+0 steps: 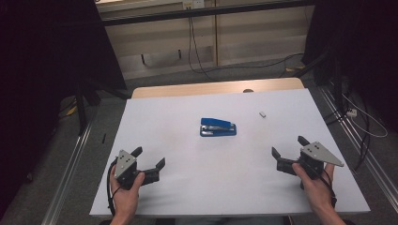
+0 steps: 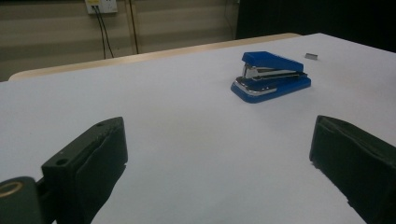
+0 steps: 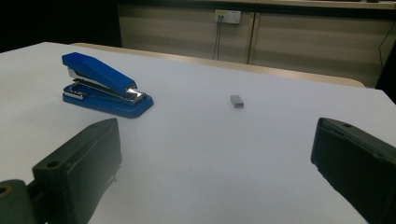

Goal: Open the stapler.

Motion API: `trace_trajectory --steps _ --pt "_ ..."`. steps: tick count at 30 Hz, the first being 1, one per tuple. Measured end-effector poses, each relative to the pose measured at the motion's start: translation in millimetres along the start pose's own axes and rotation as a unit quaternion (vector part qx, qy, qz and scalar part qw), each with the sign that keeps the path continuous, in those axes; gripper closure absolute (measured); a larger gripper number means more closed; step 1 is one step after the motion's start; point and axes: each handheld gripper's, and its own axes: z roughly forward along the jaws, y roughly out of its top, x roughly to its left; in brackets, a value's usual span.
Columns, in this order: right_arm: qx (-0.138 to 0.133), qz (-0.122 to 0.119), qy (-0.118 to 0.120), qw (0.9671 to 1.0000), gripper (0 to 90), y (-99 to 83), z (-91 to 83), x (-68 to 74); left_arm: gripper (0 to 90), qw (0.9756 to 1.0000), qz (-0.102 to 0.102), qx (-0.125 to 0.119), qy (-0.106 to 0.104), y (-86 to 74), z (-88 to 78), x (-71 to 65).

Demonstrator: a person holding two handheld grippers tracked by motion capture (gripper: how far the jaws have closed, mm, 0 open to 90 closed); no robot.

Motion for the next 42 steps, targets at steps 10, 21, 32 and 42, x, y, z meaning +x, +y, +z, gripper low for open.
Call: trace_trajectory --steps 10,21,32,42 --pt "0.009 0.002 0.013 0.9999 1.3 -1.2 1.6 1.0 4.3 0.9998 0.009 0.018 -0.005 -0.4 3.2 0.3" --pt "0.001 0.011 0.033 0.9994 1.3 -1.2 7.1 4.7 4.2 0.9997 0.003 0.019 -0.013 0.9 9.5 -4.4" --pt "0.003 -0.009 0.052 0.9986 0.2 1.4 13.0 16.7 4.2 0.9991 0.005 0.022 -0.037 1.7 10.6 -8.7" --pt "0.001 -0.028 0.086 0.9959 0.9 6.2 22.8 33.1 5.8 0.9957 0.023 0.045 -0.078 4.9 33.0 -18.4"
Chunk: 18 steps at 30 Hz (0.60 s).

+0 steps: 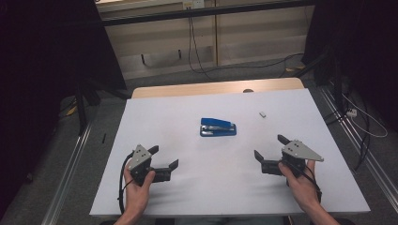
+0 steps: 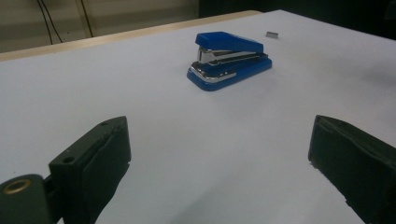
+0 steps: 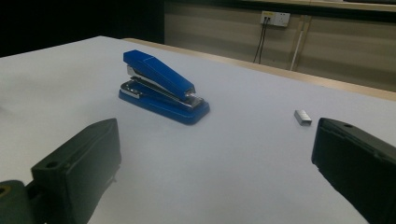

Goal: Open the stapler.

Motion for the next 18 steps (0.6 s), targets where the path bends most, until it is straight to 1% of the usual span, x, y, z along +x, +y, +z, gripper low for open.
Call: trace_trajectory --steps 2,3,4,5,6,7,8,9,10,11,12,14,15,16,17,18 --pt "0.003 -0.002 0.002 1.0 0.7 0.4 1.2 0.5 5.8 1.0 0.0 0.002 -0.002 0.8 1.8 -1.4" --pt "0.023 0.002 0.013 0.9996 1.1 0.6 6.3 3.2 5.8 0.9999 -0.005 0.004 -0.01 1.8 3.3 -3.5" --pt "0.022 0.003 0.017 0.9996 1.1 0.2 7.9 4.0 5.8 0.9999 -0.005 0.004 -0.01 1.8 3.3 -3.5" --pt "0.023 0.0 0.016 0.9996 1.3 0.1 10.2 5.9 5.8 0.9999 0.0 0.007 -0.014 2.7 4.4 -4.8" --pt "0.023 -0.004 0.018 0.9996 1.5 0.6 12.3 7.2 5.5 0.9998 0.002 0.012 -0.013 4.2 5.4 -6.9" --pt "0.023 -0.004 0.018 0.9996 1.5 0.6 12.3 7.2 4.1 0.9998 0.002 0.012 -0.013 4.2 5.4 -6.9" --pt "0.018 -0.004 0.023 0.9996 1.5 3.0 16.6 9.5 2.9 0.9998 0.0 0.017 -0.014 5.1 8.3 -8.6" --pt "0.018 -0.004 0.023 0.9996 1.5 3.0 16.6 9.5 3.2 0.9998 0.0 0.017 -0.014 5.1 8.3 -8.6" --pt "0.014 -0.008 0.024 0.9996 2.1 5.6 21.6 12.0 3.3 0.9998 0.0 0.017 -0.014 5.8 12.3 -9.0" --pt "0.012 -0.009 0.025 0.9996 2.5 6.3 23.5 12.9 3.3 0.9998 0.0 0.017 -0.014 5.8 12.3 -9.0" --pt "0.011 -0.01 0.028 0.9995 2.5 7.1 26.6 14.3 3.3 0.9998 0.004 0.016 -0.009 7.0 15.0 -8.6" --pt "0.012 -0.011 0.028 0.9995 2.5 7.4 28.2 15.1 3.3 0.9999 0.007 0.013 -0.005 8.2 16.1 -7.8" --pt "0.012 -0.014 0.029 0.9994 2.5 7.5 30.8 16.1 3.2 0.9999 0.008 0.011 -0.008 9.4 16.7 -6.9" --pt "0.014 -0.015 0.029 0.9994 2.6 7.7 33.9 17.8 3.1 0.9999 0.006 0.006 -0.01 11.6 19.3 -5.6" --pt "0.014 -0.015 0.029 0.9994 2.6 7.7 33.9 17.8 3.1 0.9999 0.006 0.006 -0.01 11.6 19.3 -5.6" --pt "0.017 -0.02 0.029 0.9992 2.5 8.4 36.7 19.2 3.2 0.9999 0.003 0.006 -0.008 14.1 23.8 -4.7"
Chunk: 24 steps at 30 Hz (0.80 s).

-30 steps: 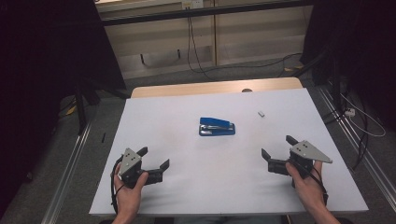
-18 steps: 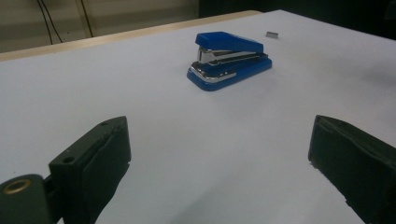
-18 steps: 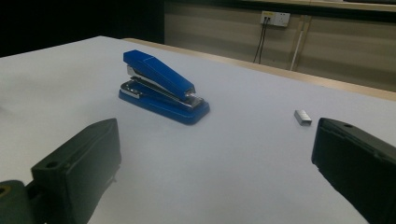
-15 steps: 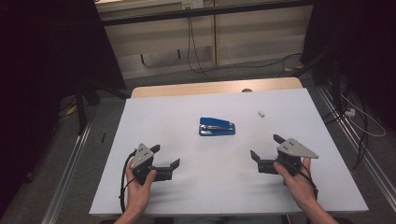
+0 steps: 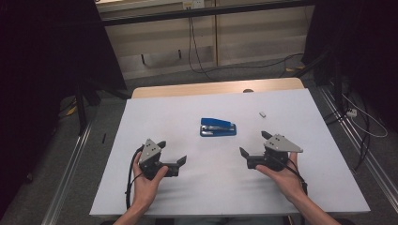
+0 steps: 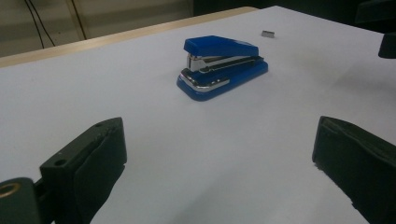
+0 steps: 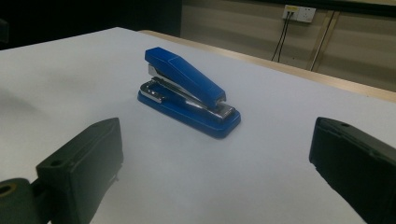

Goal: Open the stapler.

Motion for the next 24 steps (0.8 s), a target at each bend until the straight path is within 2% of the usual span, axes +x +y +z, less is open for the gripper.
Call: trace_trajectory --steps 3,8,9,10,11,12,18,24 --pt "0.0 0.003 0.001 1.0 2.6 1.5 3.4 1.1 2.7 1.0 -0.007 0.002 0.004 3.3 4.3 -0.9" --pt "0.005 -0.007 0.006 0.9999 2.5 4.6 12.1 3.6 2.6 0.9999 0.008 0.002 -0.014 12.2 14.0 -7.4" --pt "-0.001 -0.013 0.012 0.9998 2.8 5.3 16.2 5.0 2.7 0.9998 0.013 0.005 -0.016 14.1 15.7 -7.7" --pt "-0.003 -0.013 0.013 0.9998 3.3 5.8 18.0 6.0 3.1 0.9997 0.021 -0.003 -0.01 17.1 18.8 -9.1" --pt "-0.003 -0.013 0.013 0.9998 3.3 5.8 18.0 6.0 3.4 0.9997 0.021 -0.003 -0.01 17.1 18.8 -9.1" --pt "-0.003 -0.009 0.019 0.9998 3.6 7.7 21.5 8.1 3.3 0.9995 0.031 -0.006 0.004 20.7 22.7 -9.8" --pt "-0.021 -0.013 0.03 0.9992 4.6 17.4 32.9 13.7 4.0 0.9995 0.032 0.004 -0.008 30.0 36.3 -10.5" --pt "-0.014 -0.022 0.041 0.9988 4.9 22.9 47.9 18.7 5.1 0.9993 0.037 0.0 -0.004 31.8 48.4 -6.6"
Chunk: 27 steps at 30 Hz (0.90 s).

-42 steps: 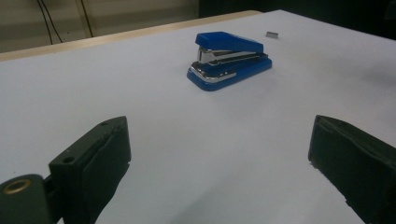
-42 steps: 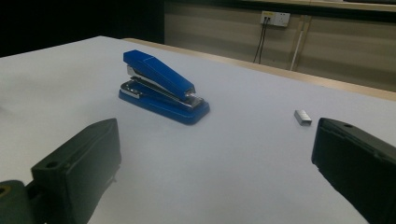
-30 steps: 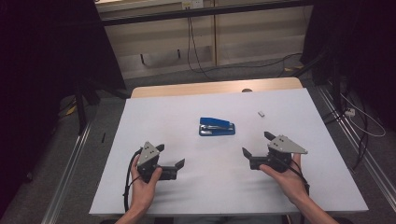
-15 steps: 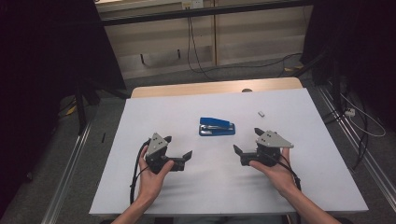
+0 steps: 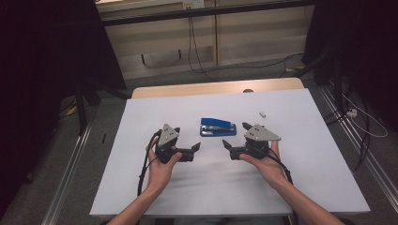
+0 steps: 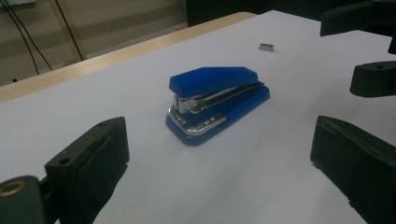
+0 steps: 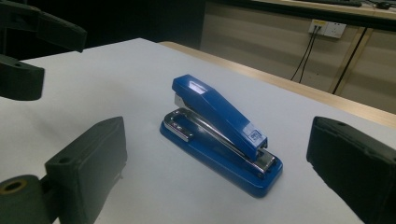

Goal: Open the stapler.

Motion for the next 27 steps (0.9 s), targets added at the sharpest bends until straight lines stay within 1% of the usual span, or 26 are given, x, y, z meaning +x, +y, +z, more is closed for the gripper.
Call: trace_trajectory --steps 2,3,4,5,6,8,9,10,11,12,13,14,15,16,17,18,19,20,21,22,25,26,27 --pt "0.002 0.003 0.003 1.0 5.9 1.3 3.7 0.5 6.7 1.0 0.003 -0.002 0.007 -0.9 3.4 2.1" --pt "0.002 0.003 0.003 1.0 5.9 1.3 3.7 0.5 6.7 1.0 0.003 -0.002 0.007 -0.9 3.4 2.1" --pt "0.007 0.015 0.015 0.9998 7.9 4.0 8.0 -0.4 7.1 0.9999 -0.008 -0.01 0.004 -2.1 6.8 5.8" --pt "0.007 0.015 0.015 0.9998 7.9 4.0 8.0 -0.4 7.8 0.9999 -0.008 -0.01 0.004 -2.1 6.8 5.8" --pt "0.003 0.018 0.015 0.9997 8.5 6.5 11.5 -1.4 7.9 0.9996 -0.026 -0.01 -0.007 -2.3 11.1 9.7" --pt "0.005 0.016 0.016 0.9997 8.8 8.5 14.6 -1.4 7.9 0.9997 -0.022 0.008 -0.007 0.1 16.4 12.6" --pt "0.005 0.016 0.016 0.9997 8.8 8.5 14.6 -1.4 7.9 0.9997 -0.022 0.008 -0.007 0.1 16.4 12.6" --pt "0.012 0.016 0.022 0.9996 9.1 10.4 19.2 -0.5 7.9 0.9996 -0.026 0.008 -0.012 2.5 22.6 15.9" --pt "0.012 0.016 0.022 0.9996 9.1 10.4 19.2 -0.5 7.9 0.9996 -0.026 0.008 -0.012 2.5 22.6 15.9" --pt "0.02 0.01 0.024 0.9995 9.5 11.5 23.6 0.5 7.9 0.9996 -0.026 0.005 -0.009 3.5 24.8 17.4" --pt "0.02 0.01 0.024 0.9995 9.5 11.5 23.6 0.5 7.9 0.9996 -0.024 0.007 -0.009 4.7 27.4 18.5" --pt "0.018 0.012 0.024 0.9995 11.1 11.6 27.4 1.1 7.8 0.9997 -0.018 0.011 -0.006 6.6 31.8 19.6" --pt "0.018 0.012 0.024 0.9995 11.1 11.6 27.4 1.1 7.4 0.9997 -0.018 0.011 -0.006 6.6 31.8 19.6" --pt "0.019 0.017 0.025 0.9994 12.1 12.4 31.1 -0.1 6.5 0.9998 -0.016 0.014 -0.005 7.3 33.4 20.2" --pt "0.019 0.017 0.025 0.9994 12.1 12.4 31.1 -0.1 6.5 0.9997 -0.018 0.012 -0.006 7.8 35.2 20.7" --pt "0.021 0.02 0.024 0.9993 12.5 14.0 34.7 -1.8 6.0 0.9998 -0.018 0.012 -0.003 8.3 36.5 21.4" --pt "0.021 0.02 0.024 0.9993 12.5 14.0 34.7 -1.8 6.0 0.9998 -0.02 0.008 -0.005 8.4 37.9 22.0" --pt "0.02 0.02 0.022 0.9994 12.6 16.0 38.4 -3.7 6.0 0.9998 -0.016 0.011 -0.002 10.1 40.6 24.8" --pt "0.021 0.019 0.021 0.9994 12.9 17.1 40.2 -4.3 6.0 0.9998 -0.016 0.011 -0.002 10.1 40.6 24.8" --pt "0.022 0.018 0.019 0.9994 13.2 18.3 41.9 -4.8 5.9 0.9998 -0.016 0.01 0.001 12.1 43.9 28.3" --pt "0.026 0.023 0.02 0.9992 14.8 20.0 45.6 -5.5 5.8 0.9997 -0.019 0.012 0.003 14.4 47.5 31.7" --pt "0.03 0.025 0.022 0.999 15.6 20.9 49.1 -5.4 5.8 0.9997 -0.019 0.012 0.006 16.0 50.2 34.5" --pt "0.03 0.025 0.022 0.999 15.6 20.9 49.1 -5.4 5.8 0.9997 -0.015 0.014 0.009 17.4 51.8 36.4"
